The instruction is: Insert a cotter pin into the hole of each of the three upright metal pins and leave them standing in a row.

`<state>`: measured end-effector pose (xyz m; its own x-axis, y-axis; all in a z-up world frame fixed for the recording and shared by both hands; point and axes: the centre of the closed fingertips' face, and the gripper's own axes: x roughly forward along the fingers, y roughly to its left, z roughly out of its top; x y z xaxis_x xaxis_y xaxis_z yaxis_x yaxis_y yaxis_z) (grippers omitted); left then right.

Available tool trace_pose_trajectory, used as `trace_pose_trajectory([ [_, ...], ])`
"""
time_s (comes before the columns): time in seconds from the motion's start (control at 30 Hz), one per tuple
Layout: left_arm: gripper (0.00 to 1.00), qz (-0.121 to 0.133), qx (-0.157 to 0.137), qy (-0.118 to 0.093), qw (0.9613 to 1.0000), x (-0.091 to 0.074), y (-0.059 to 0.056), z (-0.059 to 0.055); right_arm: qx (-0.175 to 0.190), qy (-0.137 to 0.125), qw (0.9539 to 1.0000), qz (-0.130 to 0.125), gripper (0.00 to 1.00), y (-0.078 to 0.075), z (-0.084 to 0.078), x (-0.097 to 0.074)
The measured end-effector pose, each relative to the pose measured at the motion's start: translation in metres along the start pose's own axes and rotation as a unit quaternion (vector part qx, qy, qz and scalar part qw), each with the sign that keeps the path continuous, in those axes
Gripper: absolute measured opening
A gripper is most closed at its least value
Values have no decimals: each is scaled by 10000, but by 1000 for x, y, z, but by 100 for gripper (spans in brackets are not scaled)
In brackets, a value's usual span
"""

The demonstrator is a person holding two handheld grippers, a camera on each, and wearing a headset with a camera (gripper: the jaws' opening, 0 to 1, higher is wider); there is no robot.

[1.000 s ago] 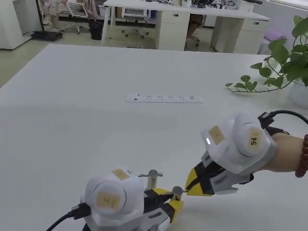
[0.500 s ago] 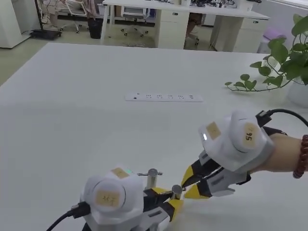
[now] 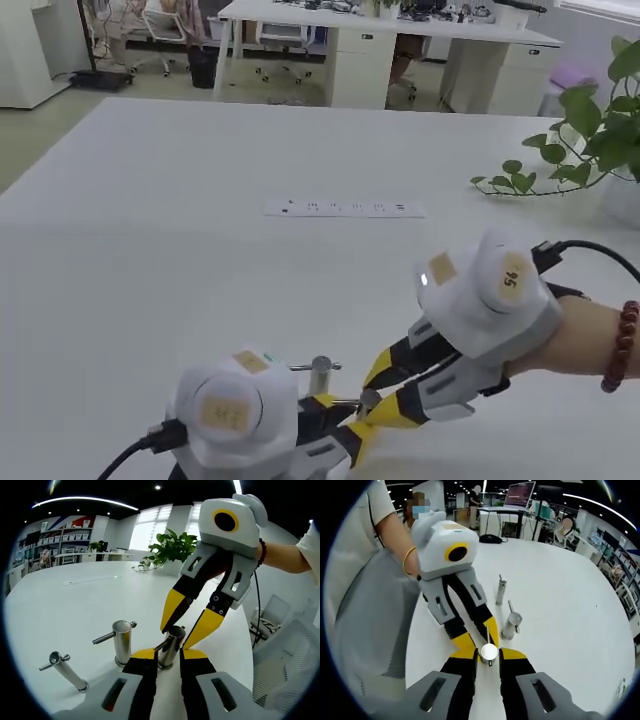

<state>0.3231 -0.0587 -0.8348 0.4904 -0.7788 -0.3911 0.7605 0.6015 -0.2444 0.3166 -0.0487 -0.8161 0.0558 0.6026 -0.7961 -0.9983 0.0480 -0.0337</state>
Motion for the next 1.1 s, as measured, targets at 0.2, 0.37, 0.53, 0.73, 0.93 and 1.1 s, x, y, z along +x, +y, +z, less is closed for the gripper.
trace_pose_trajectory([
  [0.2, 19, 11, 91, 103, 9999, -9, 1, -2, -46, 32, 10000, -67, 16, 0, -3, 4],
  [0.37, 22, -25, 181, 203, 9996, -18, 0, -5, -57, 6, 9999, -105, 16, 0, -3, 5],
  [0.53, 25, -118, 234, 205, 9994, -23, -5, -4, -84, -83, 9999, -88, 15, -1, -2, 5],
  [0.73, 27, -149, 214, 156, 9995, -30, -8, 0, -18, -175, 9998, -56, 13, 1, -1, 5],
  [0.93, 28, -85, 175, 44, 9998, -38, -8, 6, 46, -215, 9997, -49, 13, -2, -2, 4],
  [1.1, 30, -28, 204, -28, 9998, -47, -8, 9, 42, -202, 9998, -69, 13, -7, -2, 1],
])
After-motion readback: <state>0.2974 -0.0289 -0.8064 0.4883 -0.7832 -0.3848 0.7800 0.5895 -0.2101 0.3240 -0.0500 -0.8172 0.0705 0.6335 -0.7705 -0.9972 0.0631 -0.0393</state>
